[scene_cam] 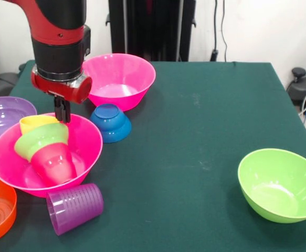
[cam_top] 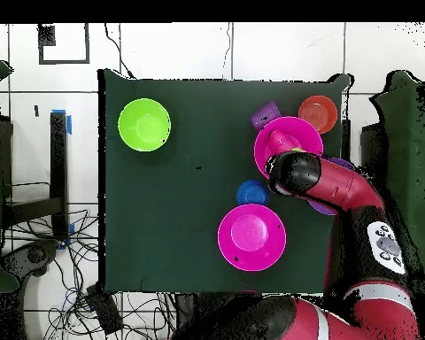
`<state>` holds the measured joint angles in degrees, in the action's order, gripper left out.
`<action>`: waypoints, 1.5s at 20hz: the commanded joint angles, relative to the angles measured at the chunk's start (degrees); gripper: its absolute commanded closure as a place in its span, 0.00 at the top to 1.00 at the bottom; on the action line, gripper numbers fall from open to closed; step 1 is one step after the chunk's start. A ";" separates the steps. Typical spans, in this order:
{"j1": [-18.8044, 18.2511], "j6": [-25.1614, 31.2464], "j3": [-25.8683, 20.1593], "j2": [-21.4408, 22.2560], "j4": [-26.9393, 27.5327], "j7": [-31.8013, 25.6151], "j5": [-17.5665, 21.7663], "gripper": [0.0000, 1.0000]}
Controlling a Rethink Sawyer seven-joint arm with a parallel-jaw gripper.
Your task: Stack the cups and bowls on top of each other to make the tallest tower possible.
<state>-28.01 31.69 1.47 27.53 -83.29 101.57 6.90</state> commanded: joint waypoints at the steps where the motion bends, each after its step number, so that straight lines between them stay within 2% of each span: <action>1: -0.28 4.35 -7.60 -1.49 -2.80 4.76 -4.01 0.00; 5: 2.07 2.41 -5.33 -2.39 -1.44 6.01 -3.06 0.00; 12: 2.80 -2.60 -4.44 -3.17 -2.69 6.01 -1.19 0.00; 14: 3.12 -2.69 -4.00 -3.56 -2.19 5.95 -0.79 0.00; 17: 2.96 0.83 -3.43 -3.53 -0.84 2.35 1.02 0.00; 19: 2.23 3.86 -2.72 -3.65 0.54 -0.57 2.40 0.00; 23: -0.44 5.45 -3.12 -5.73 3.29 -6.60 5.28 0.00; 24: -1.55 5.21 -3.08 -7.40 5.13 -8.69 6.63 0.00; 27: -4.35 3.39 -5.18 -8.29 5.92 -12.28 8.88 0.00; 28: -5.83 1.19 -6.64 -9.81 7.03 -13.71 10.11 0.00; 30: -6.09 -0.52 -7.33 -12.28 9.15 -11.56 10.59 0.00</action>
<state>-31.25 31.69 1.00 23.61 -80.17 101.57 11.41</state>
